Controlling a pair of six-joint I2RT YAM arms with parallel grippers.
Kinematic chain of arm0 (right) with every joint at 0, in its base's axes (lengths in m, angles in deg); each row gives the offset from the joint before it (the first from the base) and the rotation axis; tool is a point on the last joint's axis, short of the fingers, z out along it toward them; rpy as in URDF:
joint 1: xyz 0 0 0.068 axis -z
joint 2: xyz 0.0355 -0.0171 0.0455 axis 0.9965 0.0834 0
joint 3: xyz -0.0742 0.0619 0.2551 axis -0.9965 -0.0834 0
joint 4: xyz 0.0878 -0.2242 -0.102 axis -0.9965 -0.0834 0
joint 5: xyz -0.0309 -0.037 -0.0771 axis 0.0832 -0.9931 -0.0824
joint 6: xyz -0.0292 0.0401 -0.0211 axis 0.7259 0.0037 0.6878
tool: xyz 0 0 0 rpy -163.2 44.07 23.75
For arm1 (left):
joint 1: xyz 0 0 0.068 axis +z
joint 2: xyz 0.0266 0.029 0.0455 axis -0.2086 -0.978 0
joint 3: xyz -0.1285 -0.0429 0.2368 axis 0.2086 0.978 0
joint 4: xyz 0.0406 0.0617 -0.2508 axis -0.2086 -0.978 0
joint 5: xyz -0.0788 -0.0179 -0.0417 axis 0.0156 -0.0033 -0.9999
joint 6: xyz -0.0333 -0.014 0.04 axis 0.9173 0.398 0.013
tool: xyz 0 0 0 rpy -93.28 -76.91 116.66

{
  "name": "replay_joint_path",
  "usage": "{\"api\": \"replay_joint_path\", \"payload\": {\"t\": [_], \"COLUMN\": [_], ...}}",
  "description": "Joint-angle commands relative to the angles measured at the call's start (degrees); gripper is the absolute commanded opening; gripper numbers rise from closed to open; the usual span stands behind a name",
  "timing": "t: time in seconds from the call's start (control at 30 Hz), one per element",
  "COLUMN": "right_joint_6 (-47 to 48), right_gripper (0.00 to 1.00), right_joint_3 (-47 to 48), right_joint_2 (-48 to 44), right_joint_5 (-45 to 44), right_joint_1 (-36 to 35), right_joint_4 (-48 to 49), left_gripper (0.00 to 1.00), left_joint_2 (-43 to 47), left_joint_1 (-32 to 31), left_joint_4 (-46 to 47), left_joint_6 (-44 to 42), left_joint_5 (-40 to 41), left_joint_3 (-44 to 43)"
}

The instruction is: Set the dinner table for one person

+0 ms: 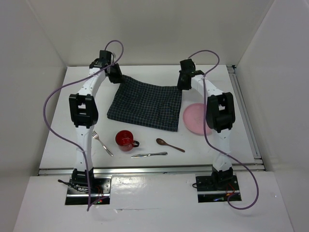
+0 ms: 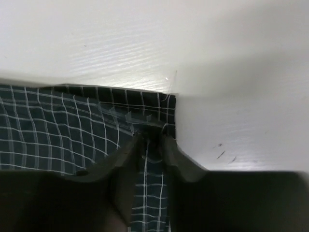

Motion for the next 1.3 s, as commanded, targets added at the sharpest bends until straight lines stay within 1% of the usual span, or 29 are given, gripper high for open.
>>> {"api": "replay_joint_path", "payload": {"t": [0.0, 0.03, 0.07, 0.1, 0.13, 0.17, 0.2, 0.3, 0.37, 0.4, 0.43, 0.47, 0.5, 0.53, 0.57, 0.6, 0.63, 0.67, 0.7, 0.77, 0.83, 0.9, 0.97, 1.0, 1.03, 1.07, 1.1, 1.23, 1.27], "right_joint_6": [0.37, 0.38, 0.38, 0.38, 0.38, 0.38, 0.38, -0.15, -1.72, -3.47, -4.10, -4.89, -6.81, -7.78, -8.84, -9.98, -12.17, -13.23, -14.20, -16.84, -19.38, -21.84, -23.08, -23.78, -25.18, -25.81, -26.51, -30.11, -31.51], "right_gripper": [0.40, 0.68, 0.78, 0.85, 0.88, 0.90, 0.90, 0.91, 0.91, 0.91, 0.91, 0.91, 0.89, 0.88, 0.86, 0.85, 0.84, 0.82, 0.82, 0.82, 0.82, 0.83, 0.86, 0.88, 0.92, 0.93, 0.93, 0.90, 0.89], "right_joint_3": [2.69, 3.29, 4.00, 4.00, 4.00, 4.00, 3.39, -0.64, -6.26, -8.72, -15.09, -18.29, -21.28, -27.05, -29.72, -32.36, -34.64, -38.93, -40.71, -44.24, -46.00, -49.16, -52.05, -52.68, -52.69, -53.38, -53.91, -55.32, -56.28], "right_joint_2": [1.95, 1.96, 2.48, 2.48, 2.48, 1.70, 0.04, -5.85, -9.97, -14.87, -17.53, -20.08, -22.63, -27.18, -29.05, -30.98, -33.96, -35.03, -36.00, -37.24, -37.86, -38.39, -39.70, -39.70, -39.70, -39.18, -39.18, -37.95, -37.34], "right_joint_5": [-0.41, -0.41, -0.41, -0.41, -0.41, -0.41, -0.93, -1.46, -0.68, 0.72, 2.48, 3.62, 4.42, 5.12, 5.13, 7.92, 9.60, 11.18, 13.89, 14.62, 14.62, 16.37, 16.38, 16.38, 16.38, 16.38, 17.08, 17.08, 17.08], "right_joint_1": [0.85, 0.86, 0.86, 0.86, 0.86, 0.86, 0.86, 0.86, 0.86, 0.86, 0.86, 0.08, -0.63, -1.77, -2.39, -3.09, -3.10, -3.97, -5.02, -7.31, -7.93, -8.46, -8.46, -8.46, -8.46, -7.94, -7.93, -7.93, -7.93], "right_joint_4": [1.68, 1.68, 1.68, 1.16, 1.15, 0.63, 0.62, 0.62, 0.62, 1.23, 2.20, 2.90, 3.43, 3.44, 3.96, 3.96, 5.09, 5.11, 5.71, 5.72, 5.72, 5.72, 7.65, 7.65, 7.65, 8.18, 8.18, 9.94, 11.24], "left_gripper": [0.38, 0.53, 0.67, 0.88, 0.91, 0.98, 1.00, 1.00, 1.00, 0.99, 0.96, 0.76, 0.60, 0.45, 0.30, 0.26, 0.26, 0.27, 0.36, 0.44, 0.59, 0.64, 0.78, 0.82, 0.86, 0.89, 0.95, 0.95, 0.92], "left_joint_2": [-1.55, -1.56, -1.56, -1.56, -0.51, 0.37, 1.42, 7.91, 14.06, 16.35, 18.46, 23.18, 25.40, 27.34, 29.10, 30.59, 32.52, 33.07, 33.07, 33.60, 32.99, 32.98, 32.37, 32.37, 31.58, 31.58, 30.97, 27.99, 27.28], "left_joint_1": [-0.14, -0.14, -0.14, -0.14, -0.14, -0.14, -0.14, 0.99, 1.00, 1.61, 1.62, 1.62, 2.14, 3.01, 3.63, 4.25, 4.78, 5.30, 5.31, 5.31, 5.31, 5.31, 5.84, 5.84, 5.84, 5.84, 5.84, 5.84, 5.84], "left_joint_4": [3.79, 3.80, 3.80, 3.80, 3.28, 2.66, 2.66, 1.52, 0.82, 0.03, -0.50, -0.51, -0.51, -0.51, 0.19, 0.20, 0.80, 1.51, 2.12, 2.13, 3.00, 4.94, 5.47, 6.34, 6.35, 6.35, 6.35, 7.49, 7.49], "left_joint_6": [1.25, 1.25, 1.25, 1.25, 1.25, 1.25, 1.25, 0.19, -0.42, -0.94, -0.95, -0.95, -0.95, -0.43, -0.42, 0.62, 1.42, 2.21, 2.74, 4.06, 5.29, 5.90, 5.91, 5.91, 5.91, 5.91, 5.91, 7.05, 7.57], "left_joint_5": [-1.95, -1.95, -1.95, -0.82, -0.80, 0.24, 1.47, 4.55, 6.83, 9.97, 11.66, 12.89, 13.78, 13.78, 12.91, 11.69, 8.46, 6.77, 5.36, 3.06, 1.40, 0.26, 0.25, 0.25, -0.36, -0.37, -0.37, -0.37, 0.24], "left_joint_3": [-2.71, -2.71, -2.71, -2.71, -2.71, -2.71, -2.71, 1.06, 5.44, 7.46, 12.44, 15.54, 18.88, 25.61, 28.81, 31.89, 37.49, 40.15, 42.61, 47.63, 51.67, 53.53, 55.37, 55.38, 55.91, 55.91, 56.43, 56.44, 56.44]}}
